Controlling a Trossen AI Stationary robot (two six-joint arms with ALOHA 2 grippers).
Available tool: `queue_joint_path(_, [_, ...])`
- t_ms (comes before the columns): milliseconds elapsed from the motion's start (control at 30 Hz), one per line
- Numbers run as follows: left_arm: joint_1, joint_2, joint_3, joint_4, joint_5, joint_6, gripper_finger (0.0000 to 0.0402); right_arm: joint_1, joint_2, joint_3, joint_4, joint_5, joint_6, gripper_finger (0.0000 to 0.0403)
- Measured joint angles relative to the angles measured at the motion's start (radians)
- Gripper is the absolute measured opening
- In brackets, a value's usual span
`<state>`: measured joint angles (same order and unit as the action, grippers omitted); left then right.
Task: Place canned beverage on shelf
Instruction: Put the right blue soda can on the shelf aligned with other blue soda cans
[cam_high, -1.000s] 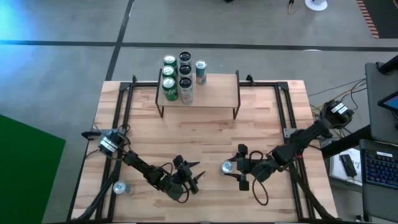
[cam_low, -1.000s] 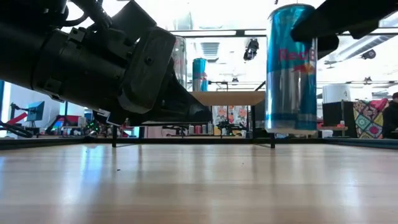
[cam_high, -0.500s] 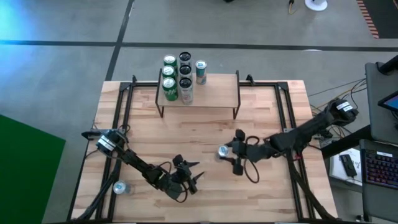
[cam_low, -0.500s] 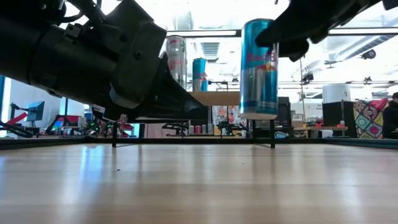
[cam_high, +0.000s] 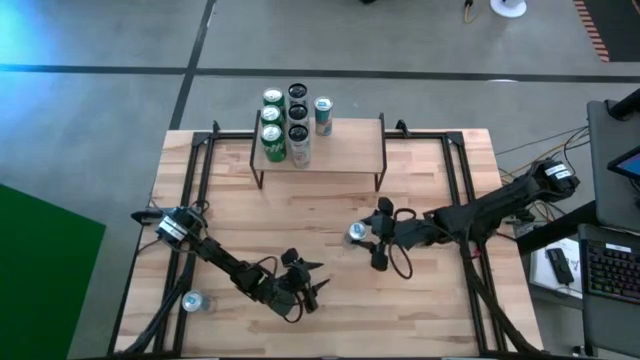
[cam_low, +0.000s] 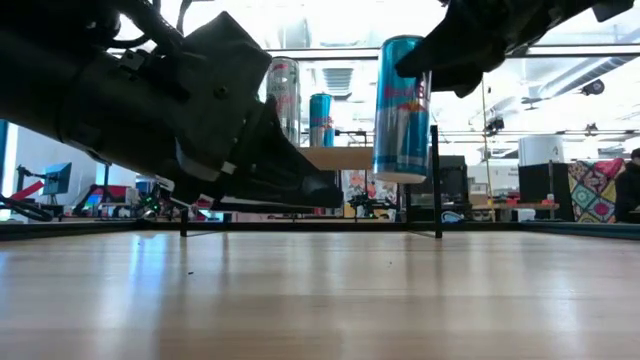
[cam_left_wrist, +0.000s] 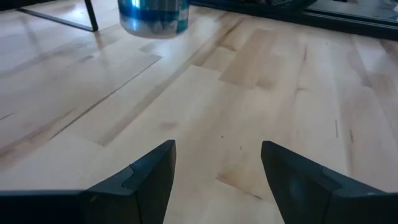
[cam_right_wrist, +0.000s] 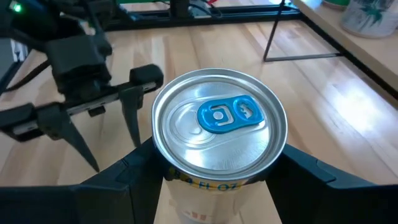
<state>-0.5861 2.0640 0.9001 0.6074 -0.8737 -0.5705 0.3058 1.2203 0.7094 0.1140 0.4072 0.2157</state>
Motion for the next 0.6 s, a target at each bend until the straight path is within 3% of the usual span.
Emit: queue_joint_path(600, [0.017, 0.052, 0.001, -0.073, -0.060, 0.000, 0.0224, -0.056, -0.009, 0.000, 0.003, -0.049, 0.009, 0.0228])
